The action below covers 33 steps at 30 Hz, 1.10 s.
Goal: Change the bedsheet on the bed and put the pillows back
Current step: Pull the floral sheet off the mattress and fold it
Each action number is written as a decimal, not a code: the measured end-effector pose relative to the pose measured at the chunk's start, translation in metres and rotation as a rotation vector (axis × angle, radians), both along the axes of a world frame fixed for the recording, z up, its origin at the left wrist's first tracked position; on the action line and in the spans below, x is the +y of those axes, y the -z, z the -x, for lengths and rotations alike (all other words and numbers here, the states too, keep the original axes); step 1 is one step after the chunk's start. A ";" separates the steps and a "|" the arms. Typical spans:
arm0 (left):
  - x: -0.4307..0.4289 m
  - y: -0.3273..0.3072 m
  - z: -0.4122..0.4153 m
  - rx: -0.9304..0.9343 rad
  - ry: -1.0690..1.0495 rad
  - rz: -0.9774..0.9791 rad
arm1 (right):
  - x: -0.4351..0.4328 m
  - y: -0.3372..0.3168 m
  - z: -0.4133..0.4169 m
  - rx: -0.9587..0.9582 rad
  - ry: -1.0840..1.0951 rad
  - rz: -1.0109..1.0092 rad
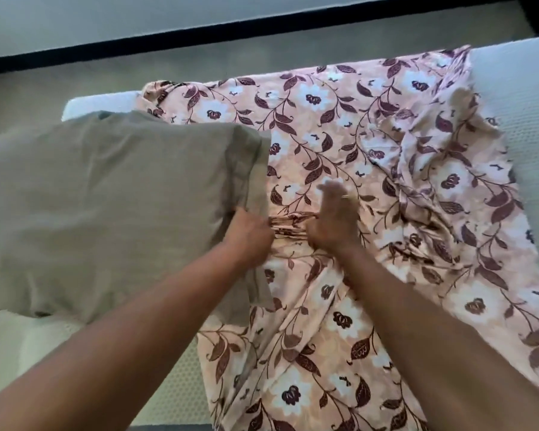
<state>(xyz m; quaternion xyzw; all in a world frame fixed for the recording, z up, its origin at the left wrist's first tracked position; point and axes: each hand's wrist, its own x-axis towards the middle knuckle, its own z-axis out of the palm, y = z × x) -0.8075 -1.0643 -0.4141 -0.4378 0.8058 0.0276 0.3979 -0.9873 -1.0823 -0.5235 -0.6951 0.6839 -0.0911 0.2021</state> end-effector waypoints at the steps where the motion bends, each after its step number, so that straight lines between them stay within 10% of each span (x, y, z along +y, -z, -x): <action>1: -0.009 0.001 0.007 0.099 0.012 0.040 | 0.001 0.003 -0.024 -0.028 -0.141 -0.056; 9: -0.073 0.051 -0.012 -0.022 -0.009 0.062 | -0.016 0.022 -0.061 -0.124 -0.133 -0.069; 18: -0.074 0.047 -0.029 0.037 -0.069 0.046 | -0.030 -0.019 0.156 0.021 1.135 -0.171; 21: -0.078 0.059 -0.016 0.022 -0.043 0.012 | -0.016 -0.013 0.151 0.271 0.940 -0.092; 25: -0.087 0.074 0.001 -0.001 0.032 0.023 | -0.053 0.007 0.095 0.001 0.510 0.180; 29: -0.092 0.082 0.012 -0.036 0.053 0.056 | -0.080 0.017 0.004 -0.080 -0.170 -0.202; 33: -0.083 0.083 0.007 0.118 0.016 0.135 | -0.081 0.031 0.002 -0.030 -0.337 -0.066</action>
